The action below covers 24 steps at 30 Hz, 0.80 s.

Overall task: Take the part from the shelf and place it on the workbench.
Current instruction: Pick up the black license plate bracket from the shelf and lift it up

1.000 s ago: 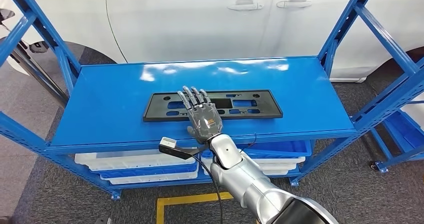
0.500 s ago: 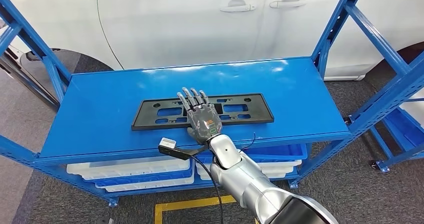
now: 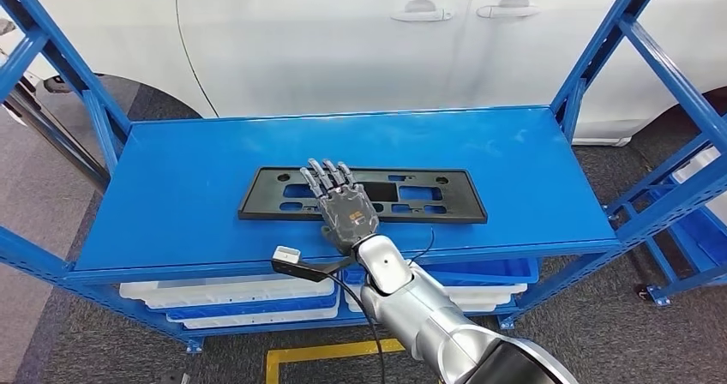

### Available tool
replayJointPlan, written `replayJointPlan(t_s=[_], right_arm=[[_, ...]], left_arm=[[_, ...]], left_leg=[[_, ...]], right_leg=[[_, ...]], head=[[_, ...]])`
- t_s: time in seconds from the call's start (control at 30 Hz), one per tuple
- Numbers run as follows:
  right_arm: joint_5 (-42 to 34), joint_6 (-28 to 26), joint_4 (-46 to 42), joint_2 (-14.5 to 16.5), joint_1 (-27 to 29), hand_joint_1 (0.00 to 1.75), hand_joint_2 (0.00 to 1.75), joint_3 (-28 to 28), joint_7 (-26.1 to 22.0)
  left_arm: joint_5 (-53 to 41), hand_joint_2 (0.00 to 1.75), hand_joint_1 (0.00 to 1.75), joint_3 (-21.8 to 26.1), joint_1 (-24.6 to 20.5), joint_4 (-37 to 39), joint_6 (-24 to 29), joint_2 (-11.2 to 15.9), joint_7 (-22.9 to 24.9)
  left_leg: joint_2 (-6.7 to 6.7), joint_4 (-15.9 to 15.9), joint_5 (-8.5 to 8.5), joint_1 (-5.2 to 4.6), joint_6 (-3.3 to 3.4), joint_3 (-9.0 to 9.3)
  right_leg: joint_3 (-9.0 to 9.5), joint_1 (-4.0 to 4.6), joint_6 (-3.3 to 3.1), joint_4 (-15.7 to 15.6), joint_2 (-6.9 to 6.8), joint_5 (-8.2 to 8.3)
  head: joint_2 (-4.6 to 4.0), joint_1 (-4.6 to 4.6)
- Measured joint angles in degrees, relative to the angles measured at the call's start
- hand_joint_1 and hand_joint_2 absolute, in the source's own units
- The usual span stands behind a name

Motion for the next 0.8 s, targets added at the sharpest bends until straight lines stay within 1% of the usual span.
replayJointPlan(t_s=[0.03, 0.07, 0.1, 0.13, 0.2, 0.23, 0.27, 0.3, 0.33, 0.37, 0.4, 0.43, 0.47, 0.5, 0.53, 0.57, 0.6, 0.63, 0.7, 0.73, 0.77, 0.8], right_arm=[[0.1, 0.1, 0.0, 0.0, -0.1, 0.0, 1.75, 0.2, 0.0], [0.2, 0.3, 0.0, 0.0, -0.1, 0.0, 1.75, 0.4, 0.2], [0.5, 0.6, 0.1, 0.0, -0.1, 0.0, 1.75, 0.6, 0.4], [0.9, 1.0, 0.1, 0.0, -0.1, 0.0, 1.75, 0.8, 0.8], [2.0, 2.2, 0.3, -0.1, -0.2, 0.0, 1.75, 1.2, 2.0], [2.5, 3.0, 0.4, -0.1, -0.2, 0.0, 1.75, 1.4, 2.7], [3.1, 3.8, 0.5, -0.1, -0.3, 0.0, 1.75, 1.7, 3.4], [3.7, 4.7, 0.7, -0.1, -0.4, 0.0, 1.75, 2.0, 4.1], [4.1, 5.6, 0.9, -0.2, -0.5, 0.0, 1.75, 2.3, 4.7], [4.5, 6.4, 1.2, -0.4, -0.5, 0.0, 1.75, 2.6, 5.2], [4.7, 7.0, 1.4, -0.5, -0.5, 0.0, 1.75, 2.8, 5.5], [4.8, 7.4, 1.6, -0.6, -0.6, 0.0, 1.75, 3.1, 5.9], [4.9, 7.9, 1.7, -0.7, -0.7, 0.0, 1.75, 3.3, 6.2], [4.9, 8.6, 1.8, -0.7, -0.9, 0.0, 1.75, 3.6, 6.7], [4.9, 9.2, 1.9, -0.8, -1.2, 0.43, 1.75, 3.9, 7.1], [4.9, 10.0, 2.0, -0.9, -1.4, 0.87, 1.75, 4.2, 7.3], [4.8, 10.9, 2.1, -0.9, -1.6, 1.3, 1.75, 4.4, 7.5], [4.6, 11.9, 2.2, -1.0, -1.9, 1.74, 1.75, 4.5, 7.5], [4.1, 14.0, 2.3, -1.0, -2.3, 1.75, 1.75, 4.6, 7.4], [3.9, 14.7, 2.4, -1.0, -2.5, 1.75, 1.75, 4.6, 7.3], [3.8, 15.2, 2.5, -1.0, -2.6, 1.75, 1.75, 4.6, 7.2], [3.7, 15.6, 2.6, -1.1, -2.6, 1.75, 1.75, 4.6, 7.2]], left_arm=[[0.0, 0.0, 0.0, 0.0, 0.0, 0.0, 0.0, 0.0, 0.0], [0.1, 0.0, 0.0, 0.0, -0.1, 0.0, 0.0, 0.0, 0.0], [0.1, 0.0, 0.0, 0.0, -0.1, 0.0, 0.0, 0.0, 0.0], [0.2, 0.0, 0.0, 0.0, -0.1, 0.0, 0.0, 0.0, -0.1], [0.3, 0.0, 0.0, 0.0, -0.1, 0.0, 0.0, 0.0, -0.1], [0.3, 0.0, 0.0, 0.0, -0.1, 0.0, 0.0, 0.0, -0.1], [0.3, 0.0, 0.0, 0.0, -0.1, 0.0, 0.0, 0.0, -0.1], [0.4, 0.0, 0.0, 0.0, -0.1, 0.0, 0.0, 0.0, -0.1], [0.4, 0.0, 0.0, 0.0, -0.1, 0.0, 0.0, 0.0, -0.1], [0.4, 0.0, 0.0, 0.0, -0.1, 0.0, 0.0, 0.0, -0.1], [0.4, 0.0, 0.0, 0.0, -0.1, 0.0, 0.0, 0.0, -0.1], [0.4, 0.0, 0.0, 0.0, 0.0, 0.0, 0.0, 0.0, -0.1], [0.4, 0.0, 0.0, 0.0, 0.0, 0.0, 0.0, 0.0, -0.1], [0.4, 0.0, 0.0, 0.0, -0.1, 0.0, 0.0, 0.0, -0.1], [0.4, 0.0, 0.0, 0.0, -0.1, 0.0, 0.0, 0.0, -0.1], [0.4, 0.0, 0.0, 0.0, -0.2, 0.0, 0.0, 0.0, -0.1], [0.4, 0.0, 0.0, 0.0, -0.3, 0.0, -0.1, 0.0, -0.1], [0.3, 0.0, 0.0, 0.0, -0.3, 0.0, -0.1, 0.0, -0.1], [0.3, 0.0, 0.0, 0.0, -0.4, 0.0, -0.1, -0.1, 0.0], [0.4, 0.0, 0.0, 0.0, -0.4, 0.0, -0.2, -0.1, 0.0], [0.4, 0.0, 0.0, 0.0, -0.5, 0.0, -0.2, -0.2, 0.0], [0.4, 0.0, 0.0, 0.0, -0.5, 0.0, -0.2, -0.2, 0.0]], left_leg=[[-0.05, 0.1, -0.27, -0.1, -0.23, 0.27], [-0.06, 0.1, -0.47, -0.18, -0.5, 0.42], [-0.04, 0.0, -0.62, -0.23, -0.82, 0.47], [-0.03, -0.1, -0.69, -0.27, -1.16, 0.51], [0.05, 0.0, -1.09, -0.12, -1.84, 0.65], [0.08, 1.1, -1.79, -0.08, -2.13, 0.28], [0.1, 3.3, -2.99, -0.02, -2.38, -0.7], [0.11, 6.8, -4.59, 0.04, -2.59, -2.35], [0.12, 10.8, -6.26, 0.09, -2.77, -4.5], [0.12, 14.4, -7.29, 0.13, -2.91, -6.54], [0.12, 16.3, -7.3, 0.14, -2.98, -7.87], [0.12, 15.9, -6.1, 0.14, -2.96, -8.07], [0.13, 13.3, -3.87, 0.13, -2.86, -7.11], [0.15, 9.1, -1.33, 0.13, -2.68, -5.34], [0.16, 5.1, 0.44, 0.01, -2.47, -3.54], [0.15, 2.1, 1.45, -0.1, -2.17, -2.14], [0.13, 0.5, 1.64, -0.23, -1.88, -1.42], [0.09, 0.2, 1.3, -0.37, -1.61, -1.22], [0.08, -0.1, 1.32, -0.18, -1.03, -1.06], [0.12, -0.3, 1.36, -0.06, -0.69, -0.96], [0.17, -0.4, 1.39, 0.08, -0.39, -0.85], [0.23, -0.5, 1.38, 0.1, -0.16, -0.8]], right_leg=[[1.66, 0.14, -0.26, -3.8, -0.01, 1.63], [2.73, 0.26, -0.49, -6.3, 0.01, 2.42], [3.13, 0.41, -0.72, -7.3, 0.06, 2.39], [3.23, 0.54, -0.92, -7.5, 0.13, 2.2], [3.58, 0.36, -1.47, -8.0, 0.25, 2.17], [3.87, 0.22, -1.76, -8.3, 0.24, 2.16], [4.18, 0.08, -2.03, -8.5, 0.2, 2.13], [4.36, 0.11, -2.25, -8.6, 0.17, 2.0], [4.5, 0.16, -2.45, -8.6, 0.14, 1.86], [4.63, 0.24, -2.56, -8.5, 0.14, 1.72], [4.82, 0.29, -2.61, -8.5, 0.17, 1.55], [5.09, 0.32, -2.59, -8.5, 0.22, 1.35], [5.5, 0.32, -2.51, -8.5, 0.29, 1.1], [5.94, 0.32, -2.36, -8.5, 0.35, 0.8], [6.28, 0.42, -2.15, -8.4, 0.4, 0.5], [6.43, 0.52, -1.89, -8.3, 0.44, 0.29], [6.44, 0.6, -1.63, -8.3, 0.47, 0.16], [6.38, 0.66, -1.4, -8.3, 0.5, 0.13], [6.37, 0.62, -0.86, -8.0, 0.5, -0.14], [6.06, 0.58, -0.58, -7.2, 0.44, -0.77], [5.19, 0.53, -0.3, -5.3, 0.38, -1.93], [3.62, 0.4, -0.06, -2.0, 0.31, -3.58]], head=[[0.0, -0.02], [0.0, -0.03], [0.0, -0.06], [0.0, -0.07], [0.01, -0.06], [0.01, -0.12], [0.01, -0.18], [0.0, -0.21], [0.0, -0.27], [0.0, -0.24], [0.0, -0.24], [0.0, -0.25], [0.0, -0.25], [0.0, -0.25], [0.0, -0.23], [0.01, -0.22], [0.01, -0.19], [0.01, -0.15], [0.0, -0.09], [0.0, -0.01], [0.0, 0.08], [0.0, 0.16]])
